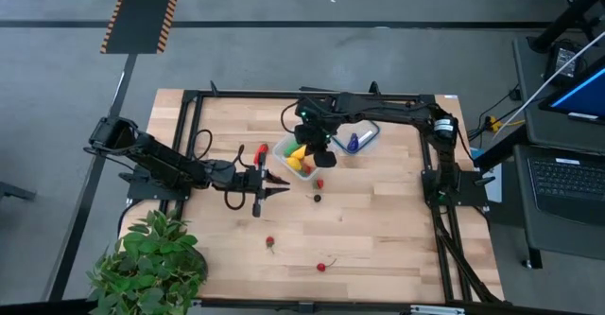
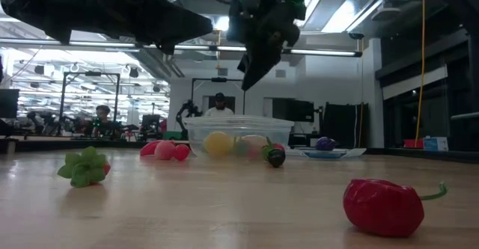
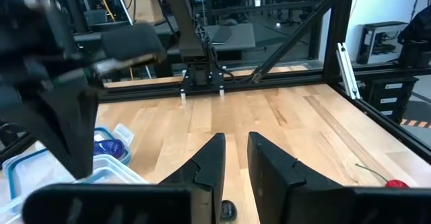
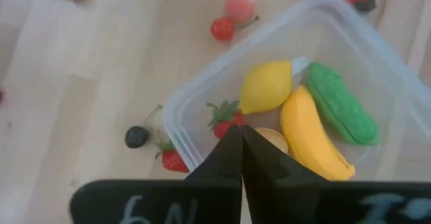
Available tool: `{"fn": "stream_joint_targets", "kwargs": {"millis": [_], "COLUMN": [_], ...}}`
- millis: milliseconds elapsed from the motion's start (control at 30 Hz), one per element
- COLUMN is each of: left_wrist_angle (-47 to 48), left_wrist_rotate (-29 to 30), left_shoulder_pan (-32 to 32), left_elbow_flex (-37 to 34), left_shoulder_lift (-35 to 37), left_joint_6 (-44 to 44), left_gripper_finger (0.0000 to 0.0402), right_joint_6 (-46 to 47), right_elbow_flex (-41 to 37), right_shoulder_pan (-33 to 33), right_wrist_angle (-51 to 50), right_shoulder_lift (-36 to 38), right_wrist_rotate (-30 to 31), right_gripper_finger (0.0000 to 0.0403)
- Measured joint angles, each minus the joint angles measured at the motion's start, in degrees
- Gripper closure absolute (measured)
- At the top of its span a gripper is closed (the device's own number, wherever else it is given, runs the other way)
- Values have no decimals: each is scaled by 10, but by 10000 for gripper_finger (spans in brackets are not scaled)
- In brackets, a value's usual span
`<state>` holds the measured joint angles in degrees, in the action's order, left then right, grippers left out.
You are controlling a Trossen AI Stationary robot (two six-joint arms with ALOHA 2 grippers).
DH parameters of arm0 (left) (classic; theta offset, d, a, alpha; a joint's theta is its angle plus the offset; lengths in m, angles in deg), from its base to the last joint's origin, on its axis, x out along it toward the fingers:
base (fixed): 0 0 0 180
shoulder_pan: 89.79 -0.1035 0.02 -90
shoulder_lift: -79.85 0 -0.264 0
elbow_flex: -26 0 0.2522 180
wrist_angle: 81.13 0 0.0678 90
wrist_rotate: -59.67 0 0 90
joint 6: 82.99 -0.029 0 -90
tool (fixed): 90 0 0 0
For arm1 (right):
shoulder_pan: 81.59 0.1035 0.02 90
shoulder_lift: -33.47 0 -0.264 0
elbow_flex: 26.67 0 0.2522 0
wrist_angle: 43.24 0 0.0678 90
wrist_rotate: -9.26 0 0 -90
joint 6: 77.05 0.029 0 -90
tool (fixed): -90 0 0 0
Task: Pick and placing Produce into tupperware
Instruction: Put the red chili pepper into the transparent container
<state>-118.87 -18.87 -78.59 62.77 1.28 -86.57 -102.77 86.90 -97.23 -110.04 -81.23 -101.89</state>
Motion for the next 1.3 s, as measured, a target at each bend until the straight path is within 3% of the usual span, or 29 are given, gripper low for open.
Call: {"fn": "stream_joint_targets", "kwargs": {"millis": [333,700,933,1300], "left_wrist_angle": [0,0,-2,-3], "left_wrist_rotate": [0,1,1,-3], "left_shoulder_pan": [0,0,0,1], "left_elbow_flex": [0,0,0,0], "left_shoulder_lift": [0,0,0,0], "left_joint_6": [0,0,1,4], "left_gripper_finger": [359,387,401,377], "right_joint_6": [23,119,149,175], "right_elbow_flex": [-29,-344,-503,-672], "right_shoulder_pan": [14,17,24,31], "right_wrist_angle": [21,318,498,689], "right_shoulder_lift": [69,285,409,484], "right_wrist_rotate": [-16,-15,-15,-15], "right_gripper_finger": [402,403,401,399]}}
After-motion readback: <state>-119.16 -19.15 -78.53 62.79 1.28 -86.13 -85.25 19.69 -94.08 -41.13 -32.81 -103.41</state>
